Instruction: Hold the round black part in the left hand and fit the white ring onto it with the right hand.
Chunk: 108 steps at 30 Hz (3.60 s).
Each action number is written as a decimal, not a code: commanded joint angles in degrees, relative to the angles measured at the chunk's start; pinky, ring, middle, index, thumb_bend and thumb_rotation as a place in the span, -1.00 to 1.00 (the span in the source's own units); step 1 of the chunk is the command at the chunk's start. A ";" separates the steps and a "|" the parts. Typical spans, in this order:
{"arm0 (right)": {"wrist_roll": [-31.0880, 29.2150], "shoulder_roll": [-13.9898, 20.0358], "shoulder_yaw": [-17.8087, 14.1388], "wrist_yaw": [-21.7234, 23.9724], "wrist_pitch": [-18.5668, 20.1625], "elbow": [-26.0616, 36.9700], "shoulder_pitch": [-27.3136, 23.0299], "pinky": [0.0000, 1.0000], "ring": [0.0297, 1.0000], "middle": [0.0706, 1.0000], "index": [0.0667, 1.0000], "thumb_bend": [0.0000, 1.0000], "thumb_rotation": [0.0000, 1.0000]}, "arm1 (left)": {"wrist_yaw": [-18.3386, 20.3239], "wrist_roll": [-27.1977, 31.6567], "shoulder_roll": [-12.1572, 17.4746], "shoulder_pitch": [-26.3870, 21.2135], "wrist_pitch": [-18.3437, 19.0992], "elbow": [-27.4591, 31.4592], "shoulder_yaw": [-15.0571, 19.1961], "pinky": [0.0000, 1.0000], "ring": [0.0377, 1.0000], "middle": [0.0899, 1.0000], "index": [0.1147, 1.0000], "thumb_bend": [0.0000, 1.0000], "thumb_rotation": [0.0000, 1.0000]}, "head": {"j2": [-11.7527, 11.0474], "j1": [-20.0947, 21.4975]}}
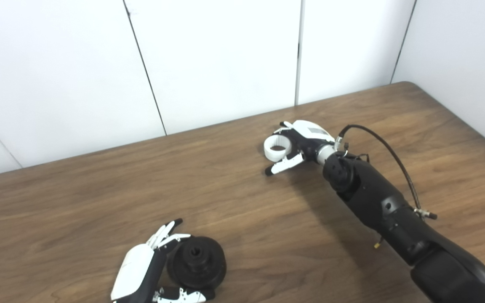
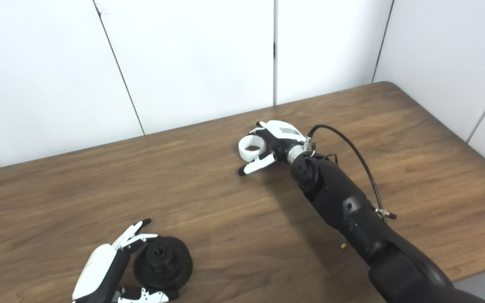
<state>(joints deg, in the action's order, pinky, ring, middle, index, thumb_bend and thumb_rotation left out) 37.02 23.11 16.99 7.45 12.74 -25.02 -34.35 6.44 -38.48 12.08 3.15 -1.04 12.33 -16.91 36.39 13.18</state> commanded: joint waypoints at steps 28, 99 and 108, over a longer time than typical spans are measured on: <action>-0.70 1.05 -2.77 -4.15 -2.25 1.82 -0.99 0.88 0.91 0.88 0.47 0.73 -0.09 | 1.43 -0.79 1.21 0.60 0.85 1.70 0.24 0.87 0.94 0.91 0.12 0.64 -0.40 | 0.83 -0.18; -16.05 -9.06 -14.01 -11.26 -9.91 36.93 18.75 0.72 0.74 0.56 -0.11 0.04 -0.72 | -0.97 -5.47 -4.46 -1.87 3.14 -2.14 -3.02 0.85 0.92 0.90 0.13 0.67 -0.35 | 3.41 -18.68; -17.60 -9.27 -12.74 -7.07 -10.04 43.54 22.05 0.71 0.73 0.56 -0.11 0.04 -0.72 | -2.49 -6.58 -5.39 -2.36 3.70 -3.36 -3.63 0.89 0.92 0.89 0.12 0.71 -0.42 | 3.45 -19.25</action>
<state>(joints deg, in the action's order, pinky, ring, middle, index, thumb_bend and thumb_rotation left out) 19.48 13.33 4.01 -0.30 4.69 15.79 -11.02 4.02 -43.79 6.31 1.26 2.23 9.77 -20.15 39.81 -6.06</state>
